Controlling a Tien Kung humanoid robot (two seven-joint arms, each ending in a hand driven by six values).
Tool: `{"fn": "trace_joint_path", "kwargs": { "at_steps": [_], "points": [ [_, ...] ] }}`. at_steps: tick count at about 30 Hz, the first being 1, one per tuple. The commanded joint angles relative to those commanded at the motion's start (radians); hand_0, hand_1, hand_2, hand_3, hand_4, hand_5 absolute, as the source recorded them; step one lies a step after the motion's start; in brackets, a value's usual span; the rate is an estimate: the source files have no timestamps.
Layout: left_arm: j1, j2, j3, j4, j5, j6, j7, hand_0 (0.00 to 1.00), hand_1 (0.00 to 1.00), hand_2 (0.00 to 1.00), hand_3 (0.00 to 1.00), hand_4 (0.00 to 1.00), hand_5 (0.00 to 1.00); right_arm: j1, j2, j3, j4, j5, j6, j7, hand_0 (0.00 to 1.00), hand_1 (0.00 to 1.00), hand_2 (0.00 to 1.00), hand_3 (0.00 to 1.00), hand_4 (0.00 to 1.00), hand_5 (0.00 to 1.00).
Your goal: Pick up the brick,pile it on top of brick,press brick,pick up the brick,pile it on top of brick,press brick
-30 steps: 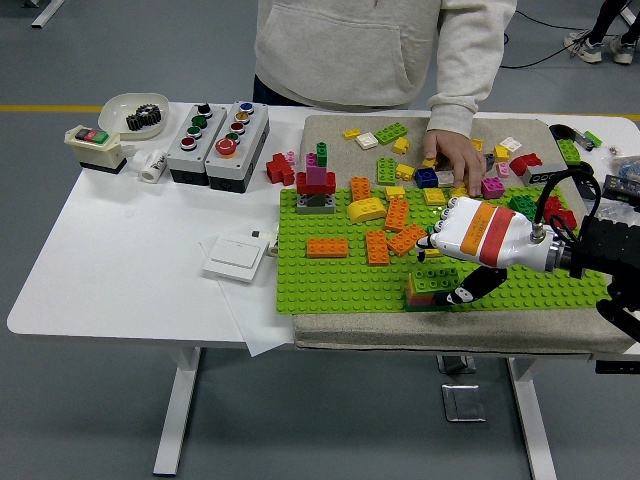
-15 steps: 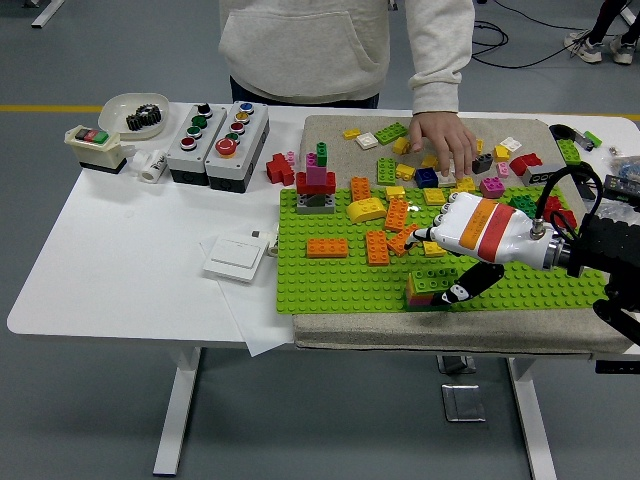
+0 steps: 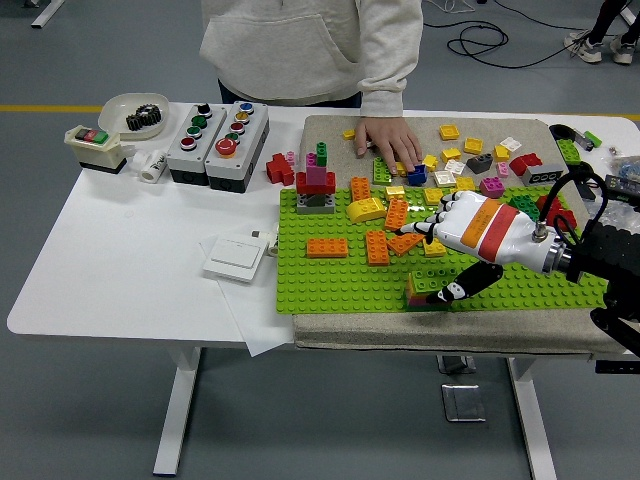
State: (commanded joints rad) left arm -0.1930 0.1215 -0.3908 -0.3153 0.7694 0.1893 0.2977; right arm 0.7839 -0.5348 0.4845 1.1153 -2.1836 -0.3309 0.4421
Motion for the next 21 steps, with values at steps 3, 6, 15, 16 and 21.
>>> {"fn": "trace_joint_path", "kwargs": {
  "at_steps": [3, 6, 15, 16, 21],
  "points": [
    [0.001, 0.0, -0.001, 0.0, 0.002, -0.001, 0.001, 0.687, 0.731, 0.739, 0.595, 0.687, 0.662, -0.005, 0.003, 0.002, 0.004, 0.006, -0.008, -0.001, 0.788, 0.59, 0.697, 0.895, 0.998, 0.737],
    [0.003, 0.0, -0.003, 0.0, 0.006, -0.002, 0.002, 0.685, 0.731, 0.74, 0.596, 0.688, 0.662, -0.02, 0.014, 0.016, 0.005, 0.009, -0.025, -0.009, 0.88, 0.659, 0.753, 0.904, 0.998, 0.739],
    [0.005, 0.0, -0.008, -0.001, 0.016, -0.004, 0.005, 0.685, 0.731, 0.74, 0.595, 0.688, 0.663, -0.057, 0.04, 0.06, -0.01, -0.008, -0.032, -0.041, 0.921, 0.696, 0.787, 0.914, 0.998, 0.74],
    [0.006, 0.0, -0.009, -0.001, 0.018, -0.004, 0.005, 0.685, 0.731, 0.74, 0.595, 0.688, 0.663, -0.061, 0.044, 0.064, -0.014, -0.011, -0.031, -0.042, 0.921, 0.696, 0.787, 0.914, 0.998, 0.74],
    [0.007, 0.0, -0.011, -0.001, 0.023, -0.005, 0.007, 0.685, 0.731, 0.74, 0.596, 0.688, 0.662, -0.07, 0.05, 0.073, -0.022, -0.017, -0.029, -0.042, 0.938, 0.709, 0.796, 0.917, 0.998, 0.739]
  ]
}}
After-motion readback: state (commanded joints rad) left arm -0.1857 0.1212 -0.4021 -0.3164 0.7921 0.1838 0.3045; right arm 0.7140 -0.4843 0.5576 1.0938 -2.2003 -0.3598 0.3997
